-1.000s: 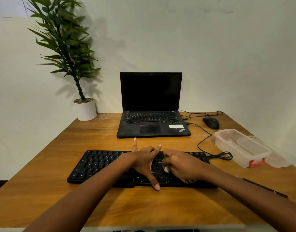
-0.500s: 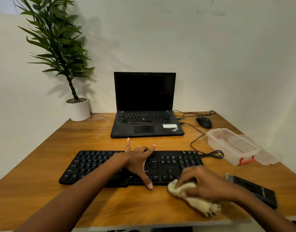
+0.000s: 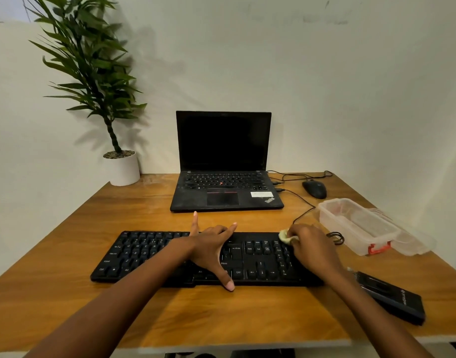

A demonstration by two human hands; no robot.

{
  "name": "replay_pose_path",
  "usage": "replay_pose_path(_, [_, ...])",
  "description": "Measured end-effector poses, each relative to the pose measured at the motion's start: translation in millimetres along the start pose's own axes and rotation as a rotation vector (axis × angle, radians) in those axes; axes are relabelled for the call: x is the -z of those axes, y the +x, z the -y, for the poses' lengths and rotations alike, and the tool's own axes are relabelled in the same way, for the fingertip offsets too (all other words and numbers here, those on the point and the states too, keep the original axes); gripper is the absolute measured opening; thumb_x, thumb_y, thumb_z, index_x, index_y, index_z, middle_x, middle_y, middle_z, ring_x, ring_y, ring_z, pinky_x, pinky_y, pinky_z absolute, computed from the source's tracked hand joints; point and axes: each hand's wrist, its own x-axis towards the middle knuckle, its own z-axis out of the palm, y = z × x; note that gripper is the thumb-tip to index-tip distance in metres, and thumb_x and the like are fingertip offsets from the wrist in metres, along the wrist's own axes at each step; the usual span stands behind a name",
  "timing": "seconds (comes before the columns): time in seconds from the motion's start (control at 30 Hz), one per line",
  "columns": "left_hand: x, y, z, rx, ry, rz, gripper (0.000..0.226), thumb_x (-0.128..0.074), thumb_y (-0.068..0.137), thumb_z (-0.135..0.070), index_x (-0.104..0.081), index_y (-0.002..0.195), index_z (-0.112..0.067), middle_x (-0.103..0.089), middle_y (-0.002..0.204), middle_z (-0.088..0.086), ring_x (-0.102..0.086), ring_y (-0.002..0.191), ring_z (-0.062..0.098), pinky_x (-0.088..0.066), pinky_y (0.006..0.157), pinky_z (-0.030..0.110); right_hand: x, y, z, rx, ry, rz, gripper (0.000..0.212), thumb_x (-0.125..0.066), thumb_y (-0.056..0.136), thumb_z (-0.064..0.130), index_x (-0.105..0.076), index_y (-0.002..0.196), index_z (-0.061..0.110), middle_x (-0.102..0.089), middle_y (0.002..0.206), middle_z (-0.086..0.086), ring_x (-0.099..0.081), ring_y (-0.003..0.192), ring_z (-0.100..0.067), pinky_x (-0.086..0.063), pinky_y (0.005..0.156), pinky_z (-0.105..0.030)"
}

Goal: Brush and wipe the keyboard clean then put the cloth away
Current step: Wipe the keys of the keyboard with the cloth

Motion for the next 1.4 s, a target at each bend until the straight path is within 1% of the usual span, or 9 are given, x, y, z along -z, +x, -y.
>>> replay_pose_path(0.2, [-1, -2, -1, -0.004, -0.022, 0.007, 0.127, -0.068, 0.067, -0.066, 0.023, 0.146, -0.027, 0.001, 0.159, 0.000, 0.005, 0.146, 0.023, 0.038, 0.082, 0.056, 11, -56, 11, 0.040, 0.161, 0.149, 0.021, -0.057, 0.090, 0.020, -0.062, 0.108, 0.028, -0.055, 0.113, 0.012, -0.046, 0.100, -0.004, -0.043, 0.078, -0.018])
replay_pose_path(0.43, [-4, -16, -39, -0.180, -0.375, -0.182, 0.083, -0.059, 0.081, -0.057, -0.014, 0.148, -0.038, 0.005, 0.159, -0.008, 0.015, 0.144, 0.018, 0.030, 0.099, 0.062, 44, -81, -8, -0.320, 1.310, 0.198, 0.016, -0.070, 0.075, 0.003, -0.064, 0.089, 0.007, -0.069, 0.092, -0.009, -0.064, 0.082, -0.020, -0.051, 0.063, -0.026])
replay_pose_path(0.53, [-3, -24, -84, -0.331, -0.765, -0.298, 0.053, -0.054, 0.088, -0.048, -0.041, 0.138, -0.036, -0.036, 0.148, -0.011, -0.032, 0.136, 0.007, -0.013, 0.117, 0.050, 45, -87, -13, -0.339, 1.463, 0.214, 0.022, -0.070, 0.066, 0.005, -0.061, 0.086, 0.005, -0.069, 0.084, -0.010, -0.062, 0.076, -0.023, -0.048, 0.068, -0.035])
replay_pose_path(0.6, [-2, -26, -112, -0.397, -0.960, -0.274, 0.037, -0.060, 0.090, -0.029, -0.054, 0.126, -0.022, -0.057, 0.127, -0.005, -0.055, 0.113, 0.008, -0.044, 0.100, 0.030, 48, -91, -20, -0.354, 1.479, 0.195, 0.018, -0.061, 0.068, 0.007, -0.061, 0.085, 0.003, -0.068, 0.082, -0.010, -0.059, 0.079, -0.024, -0.046, 0.073, -0.037])
replay_pose_path(0.73, [-7, -10, -150, -0.308, -1.096, -0.366, 0.013, -0.068, 0.085, -0.019, -0.057, 0.091, -0.022, -0.064, 0.086, -0.003, -0.059, 0.070, 0.013, -0.049, 0.065, 0.028, 53, -95, -35, -0.410, 1.312, 0.086, 0.012, -0.055, 0.081, -0.001, -0.064, 0.082, 0.007, -0.066, 0.082, -0.010, -0.057, 0.078, -0.023, -0.044, 0.071, -0.033])
replay_pose_path(0.87, [-14, 1, -172, -0.179, -1.088, -0.334, 0.012, -0.067, 0.086, -0.026, -0.055, 0.084, -0.024, -0.067, 0.080, -0.001, -0.061, 0.060, 0.008, -0.053, 0.062, 0.026, 51, -95, -48, -0.371, 0.843, -0.161, 0.015, -0.059, 0.085, 0.000, -0.059, 0.078, 0.014, -0.063, 0.081, -0.004, -0.059, 0.078, -0.022, -0.041, 0.059, -0.026])
replay_pose_path(1.1, [-26, -25, -134, 0.012, -0.501, -0.669, 0.024, -0.055, 0.093, -0.035, -0.058, 0.116, -0.029, -0.060, 0.108, -0.016, -0.048, 0.082, -0.010, -0.042, 0.075, 0.005, 30, -92, -36, -0.259, 0.082, -0.215, 0.029, -0.070, 0.075, 0.008, -0.066, 0.104, 0.011, -0.060, 0.110, -0.010, -0.051, 0.104, -0.028, -0.042, 0.084, -0.043])
replay_pose_path(1.27, [-44, -62, -53, 0.193, -0.329, -0.630, 0.045, -0.053, 0.089, -0.047, -0.046, 0.132, -0.034, -0.045, 0.139, -0.013, -0.037, 0.127, 0.002, -0.021, 0.115, 0.032, 25, -87, 13, 0.036, 0.116, 0.056, 0.043, -0.048, 0.094, 0.031, -0.042, 0.136, 0.026, -0.036, 0.144, 0.006, -0.027, 0.134, -0.012, -0.021, 0.111, -0.028])
replay_pose_path(1.4, [-58, -88, 7, 0.361, -0.202, -0.432, 0.097, -0.017, 0.060, -0.086, -0.023, 0.144, -0.039, -0.012, 0.157, -0.007, 0.002, 0.145, 0.011, 0.015, 0.111, 0.041, 11, -76, 42, 0.087, -0.023, 0.328, 0.059, -0.038, 0.096, 0.044, -0.013, 0.148, 0.030, -0.007, 0.157, 0.000, -0.005, 0.144, -0.024, -0.011, 0.115, -0.037])
